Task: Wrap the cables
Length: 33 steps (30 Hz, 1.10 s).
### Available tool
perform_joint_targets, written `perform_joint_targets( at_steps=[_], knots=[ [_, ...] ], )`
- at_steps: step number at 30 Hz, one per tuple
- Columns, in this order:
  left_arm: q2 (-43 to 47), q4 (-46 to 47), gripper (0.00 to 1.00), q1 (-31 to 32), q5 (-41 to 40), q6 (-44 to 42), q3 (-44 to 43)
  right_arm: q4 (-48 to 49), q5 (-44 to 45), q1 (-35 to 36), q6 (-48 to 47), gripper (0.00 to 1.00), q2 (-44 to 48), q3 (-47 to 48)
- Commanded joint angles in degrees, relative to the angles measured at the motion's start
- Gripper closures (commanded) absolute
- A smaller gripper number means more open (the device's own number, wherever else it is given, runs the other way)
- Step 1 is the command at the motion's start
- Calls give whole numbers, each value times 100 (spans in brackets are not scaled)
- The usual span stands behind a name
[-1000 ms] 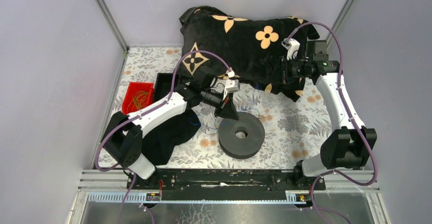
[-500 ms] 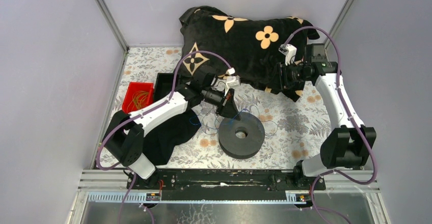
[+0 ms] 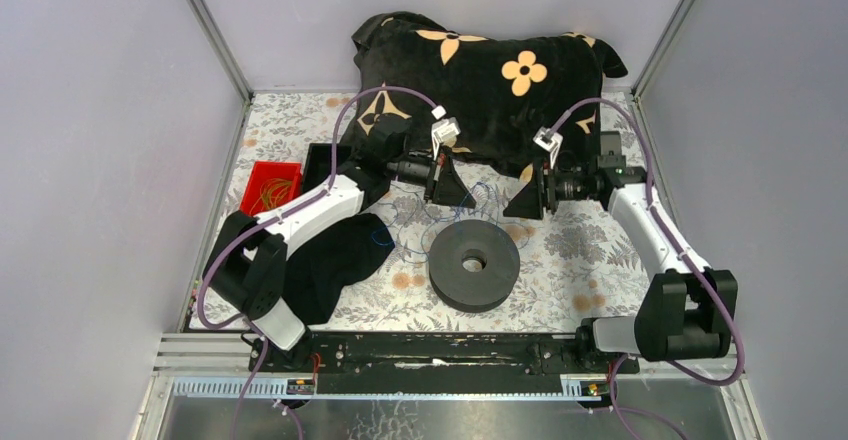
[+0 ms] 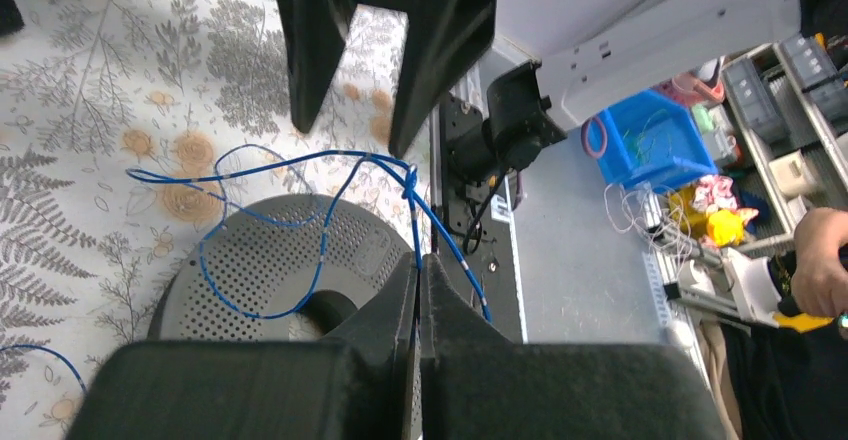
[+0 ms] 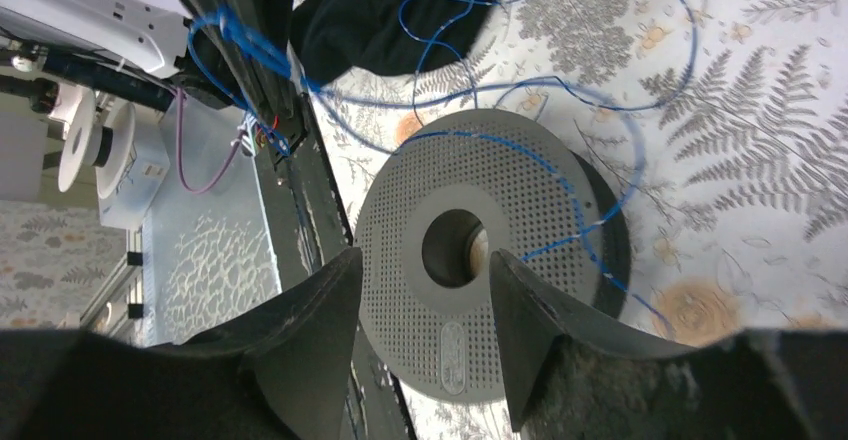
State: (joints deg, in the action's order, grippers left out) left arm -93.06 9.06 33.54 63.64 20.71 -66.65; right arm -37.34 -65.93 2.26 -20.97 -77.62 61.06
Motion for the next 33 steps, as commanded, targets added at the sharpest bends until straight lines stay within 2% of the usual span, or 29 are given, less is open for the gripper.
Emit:
perform_joint_targets(
  at_steps=[1, 6, 8, 17, 18, 20, 23, 26, 28, 31, 33],
  knots=[
    [-118, 1242, 100, -119, 72, 909, 177, 2607, -528, 275, 1472, 43, 414, -796],
    [-151, 1532, 100, -124, 72, 1149, 261, 4844, -255, 565, 2830, 40, 261, -1389],
    [-159, 1565, 100, -121, 48, 1168, 279, 5418, -208, 666, 3276, 39, 196, -1549],
    [-152, 1897, 100, -128, 102, 1470, 348, 6387, 447, 1071, 3661, 38, 46, -1707],
    [-151, 1898, 100, -133, 105, 1466, 352, 6433, 445, 1093, 3692, 39, 19, -1680],
    [-135, 1898, 100, -128, 86, 1470, 356, 6436, 427, 1111, 3684, 48, 15, -1637],
    [-111, 1899, 100, -164, 49, 1479, 376, 6057, 490, 1117, 3366, 77, 124, -1589],
    [-62, 1906, 100, -298, -27, 1471, 422, 4448, 977, 1090, 2354, 98, 214, -1126],
    [-14, 1886, 100, -459, -73, 1435, 457, 3356, 1422, 1015, 1752, 100, 268, -774],
    [97, 1667, 100, -746, -164, 1229, 464, 2607, 1860, 738, 1335, 100, 408, -520],
    [163, 1258, 100, -906, -257, 785, 402, 2171, 2137, 563, 1115, 100, 448, -342]
  ],
)
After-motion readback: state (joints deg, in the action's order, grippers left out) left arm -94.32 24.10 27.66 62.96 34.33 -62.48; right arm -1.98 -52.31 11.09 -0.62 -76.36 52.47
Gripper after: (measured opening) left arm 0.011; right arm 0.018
